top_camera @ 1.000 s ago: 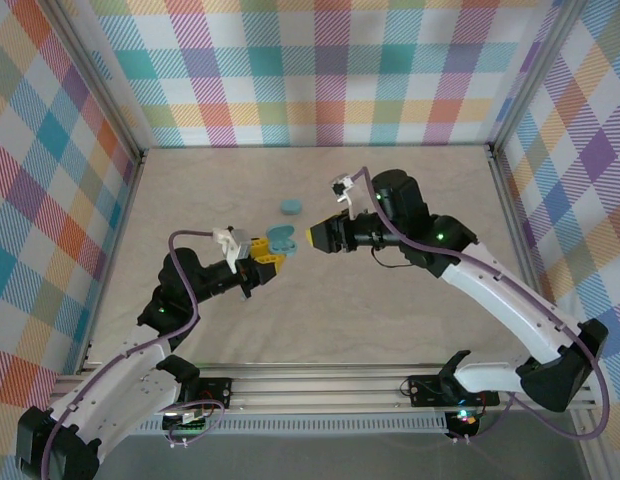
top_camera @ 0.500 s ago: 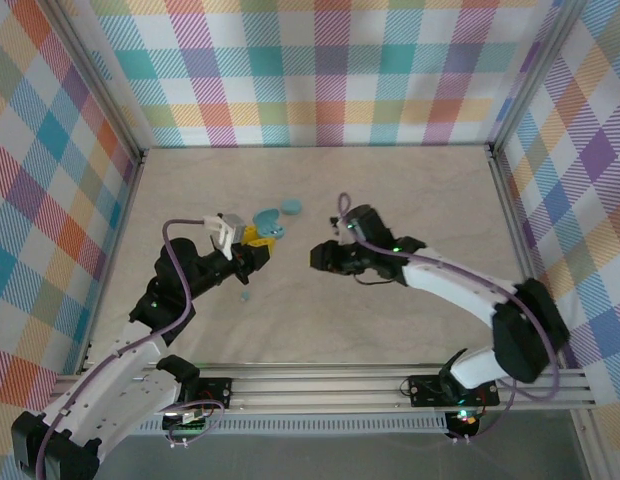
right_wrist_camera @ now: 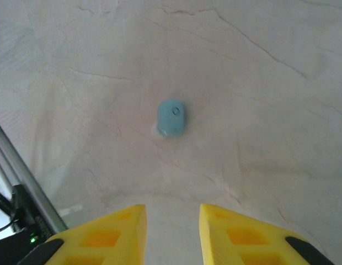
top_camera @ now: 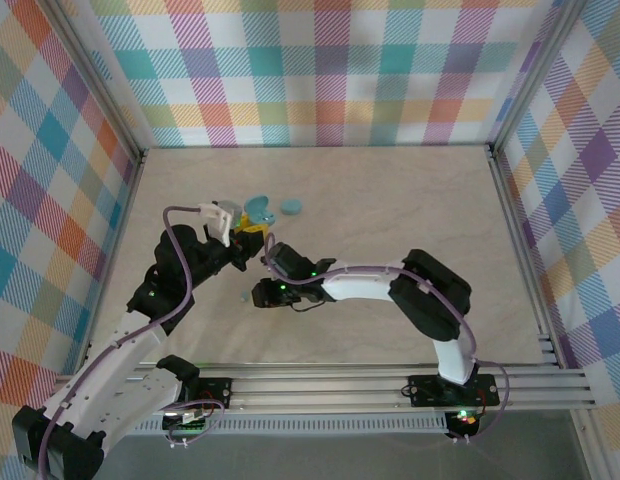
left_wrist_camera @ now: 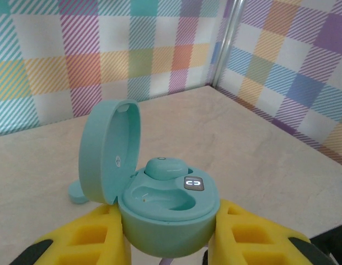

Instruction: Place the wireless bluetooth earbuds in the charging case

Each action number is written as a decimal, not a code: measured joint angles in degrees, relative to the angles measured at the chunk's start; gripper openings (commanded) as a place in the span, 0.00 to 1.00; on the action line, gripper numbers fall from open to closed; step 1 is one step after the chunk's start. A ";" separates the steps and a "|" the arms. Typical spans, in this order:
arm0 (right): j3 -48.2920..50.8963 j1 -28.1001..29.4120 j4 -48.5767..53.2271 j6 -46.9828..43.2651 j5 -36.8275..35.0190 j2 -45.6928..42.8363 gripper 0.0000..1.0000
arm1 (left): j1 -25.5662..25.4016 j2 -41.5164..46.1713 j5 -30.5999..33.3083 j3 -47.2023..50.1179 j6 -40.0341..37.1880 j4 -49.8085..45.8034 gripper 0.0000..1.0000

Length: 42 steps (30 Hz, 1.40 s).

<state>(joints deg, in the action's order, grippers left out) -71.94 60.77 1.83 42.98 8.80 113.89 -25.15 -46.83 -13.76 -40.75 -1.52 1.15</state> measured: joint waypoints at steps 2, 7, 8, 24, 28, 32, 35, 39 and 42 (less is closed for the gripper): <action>-2.84 0.76 0.90 -0.83 -1.60 2.03 0.33 | 0.17 0.00 0.68 -0.31 -0.26 -0.59 0.00; -6.49 1.53 4.00 -3.02 -5.14 3.96 0.38 | 0.35 0.07 1.46 -0.74 -0.70 -1.01 0.00; -7.41 1.55 4.87 -3.48 -5.70 4.33 0.38 | 0.35 0.07 1.51 -0.83 -0.72 -0.98 0.00; -17.51 2.43 11.74 -9.01 -9.51 10.38 0.39 | 0.98 -0.63 4.26 -1.44 -0.98 -1.64 0.00; -18.62 2.49 13.03 -9.46 -9.49 11.13 0.39 | 0.98 -0.61 4.50 -1.44 -1.11 -2.21 0.00; -20.02 2.64 13.94 -9.64 -9.46 12.26 0.39 | 1.09 -0.59 5.01 -1.44 -1.09 -2.89 0.00; -20.70 2.69 14.40 -9.68 -9.44 12.81 0.39 | 1.27 -0.46 5.29 -1.44 -1.09 -3.10 0.00; -22.21 2.69 15.58 -10.27 -9.44 14.01 0.39 | 1.31 -0.02 5.40 -1.44 -1.11 -3.74 0.00; -22.84 2.69 16.41 -10.64 -9.44 14.62 0.38 | 1.31 0.20 5.49 -1.44 -1.11 -4.02 0.00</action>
<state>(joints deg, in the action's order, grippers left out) -94.78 63.46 18.24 32.34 -0.64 128.51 -23.83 -46.63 -8.27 -42.19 -2.63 -2.87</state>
